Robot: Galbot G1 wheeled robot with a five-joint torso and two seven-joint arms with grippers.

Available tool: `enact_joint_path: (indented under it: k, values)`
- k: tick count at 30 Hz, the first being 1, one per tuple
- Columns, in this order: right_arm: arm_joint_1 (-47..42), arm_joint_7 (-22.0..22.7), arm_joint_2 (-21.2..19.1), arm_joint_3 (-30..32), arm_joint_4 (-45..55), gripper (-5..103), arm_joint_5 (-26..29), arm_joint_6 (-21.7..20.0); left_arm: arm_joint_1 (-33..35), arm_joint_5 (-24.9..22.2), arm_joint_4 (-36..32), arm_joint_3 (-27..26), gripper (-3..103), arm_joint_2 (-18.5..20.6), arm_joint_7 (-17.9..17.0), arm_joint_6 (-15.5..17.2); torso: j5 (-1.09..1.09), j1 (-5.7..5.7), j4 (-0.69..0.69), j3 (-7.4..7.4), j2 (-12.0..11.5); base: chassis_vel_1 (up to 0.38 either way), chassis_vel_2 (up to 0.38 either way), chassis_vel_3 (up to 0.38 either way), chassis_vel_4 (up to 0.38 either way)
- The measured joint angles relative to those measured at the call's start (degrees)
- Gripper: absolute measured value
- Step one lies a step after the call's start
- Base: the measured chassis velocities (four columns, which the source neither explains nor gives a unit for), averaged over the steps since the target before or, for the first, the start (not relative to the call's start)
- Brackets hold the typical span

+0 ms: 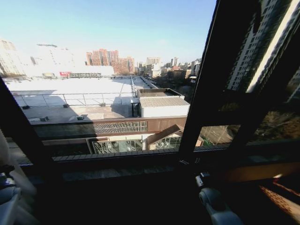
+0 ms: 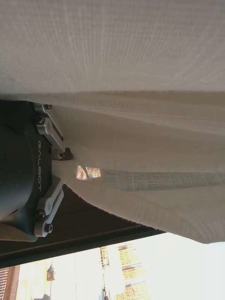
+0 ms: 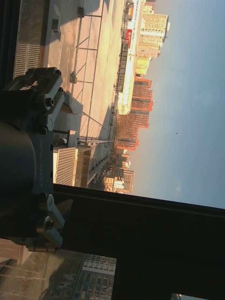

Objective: Open the curtains by pulling them apart, changing their state from closed to fully open.

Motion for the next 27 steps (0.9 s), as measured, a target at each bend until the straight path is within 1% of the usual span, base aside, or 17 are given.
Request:
enact_joint_path:
  k: [4,5,6,8,11,13,15,17,19,20,21,22,23,24,25,26,27]
  values:
    - [0.00,0.00,0.00,0.00,0.00,100,0.00,0.00,0.34,0.22,-1.08,0.51,0,-1.21,-0.40,0.21,0.01,0.00,0.00,0.00,0.00,0.000,0.000,0.000,0.000]
    - [0.00,0.00,0.00,0.00,0.00,100,0.00,0.00,0.60,0.24,-1.73,0.59,0,-1.63,-0.75,0.73,0.01,0.00,0.00,0.00,0.00,0.000,0.000,0.000,0.000]
    - [0.00,0.00,0.00,-0.01,0.00,100,0.00,0.00,1.65,0.08,-4.31,0.72,3,-2.96,-1.65,2.68,0.02,0.00,0.00,0.00,0.00,0.000,0.000,0.000,0.000]
    - [0.00,0.00,0.00,0.00,0.00,100,0.00,0.00,2.25,0.05,-5.62,0.84,3,-3.60,-1.89,3.43,0.02,0.00,0.00,0.00,0.00,0.000,0.000,0.000,0.000]
    - [0.00,0.00,0.00,-0.01,0.00,100,0.00,0.00,4.91,1.96,-11.08,1.45,19,-6.54,-2.51,3.80,0.02,0.00,0.00,0.00,0.00,0.000,0.000,0.000,0.000]
    - [0.00,0.00,0.00,0.00,0.00,100,0.00,0.00,5.59,2.90,-12.53,1.62,19,-7.39,-2.80,3.52,0.02,0.00,0.00,0.00,0.00,0.000,0.000,0.000,0.000]
    - [0.00,-0.01,0.00,-0.01,0.01,100,0.00,0.00,7.13,5.43,-16.08,2.08,30,-10.01,-3.42,2.76,0.05,0.00,0.00,0.00,0.00,0.000,0.000,0.000,0.000]
    - [0.00,0.00,0.00,-0.01,0.00,100,0.00,0.00,9.26,7.83,-21.44,3.12,41,-14.14,-4.02,2.55,0.00,0.00,-0.02,-0.01,0.00,0.000,0.000,0.000,0.000]
    - [0.00,0.00,0.00,0.00,0.00,100,0.00,0.00,9.94,8.03,-22.76,3.27,41,-15.04,-4.05,2.55,0.02,0.00,-0.03,-0.01,0.00,0.000,0.000,0.000,0.000]
    - [0.00,0.00,0.00,0.00,0.00,100,0.00,0.00,12.27,8.23,-26.17,3.60,51,-17.18,-4.08,2.58,0.06,0.00,-0.04,0.00,0.00,0.000,0.000,0.000,0.000]
    - [0.00,0.00,0.00,0.00,0.00,100,0.00,0.00,14.76,8.26,-29.03,3.91,51,-18.92,-3.74,2.67,0.01,0.00,-0.02,0.00,0.00,0.000,0.000,0.000,0.000]
    - [0.00,0.01,0.00,0.00,0.00,100,0.00,0.00,16.74,8.04,-31.58,4.01,57,-20.22,-2.56,2.99,-0.01,0.00,0.00,0.01,0.00,0.000,0.000,0.000,0.000]
    - [0.00,0.01,0.00,0.00,0.00,100,0.00,0.00,16.74,8.04,-31.58,4.01,57,-20.22,-2.56,2.99,-0.01,0.00,0.00,0.01,0.00,0.000,0.000,0.000,0.000]
    - [0.00,0.00,0.00,0.00,0.00,100,0.00,0.00,18.28,7.54,-33.87,4.02,62,-21.13,-0.82,3.22,0.01,0.00,0.01,0.00,0.00,0.000,0.000,0.000,0.000]
    - [0.00,0.00,0.00,0.00,0.00,100,0.00,0.00,19.43,7.10,-35.56,4.02,62,-21.74,0.70,3.36,0.03,0.00,0.01,-0.01,0.00,0.000,0.000,0.000,0.000]
    - [0.00,0.00,0.00,-0.01,0.00,100,0.00,0.00,21.93,5.04,-39.08,4.01,73,-22.92,5.26,3.53,0.04,-0.01,0.00,-0.01,0.00,0.000,0.000,0.000,0.000]
    - [0.00,0.00,0.00,0.00,0.00,100,0.00,0.00,23.31,3.31,-40.98,3.98,73,-23.45,8.08,3.54,0.02,-0.01,0.00,-0.01,0.01,0.000,0.000,0.000,0.000]
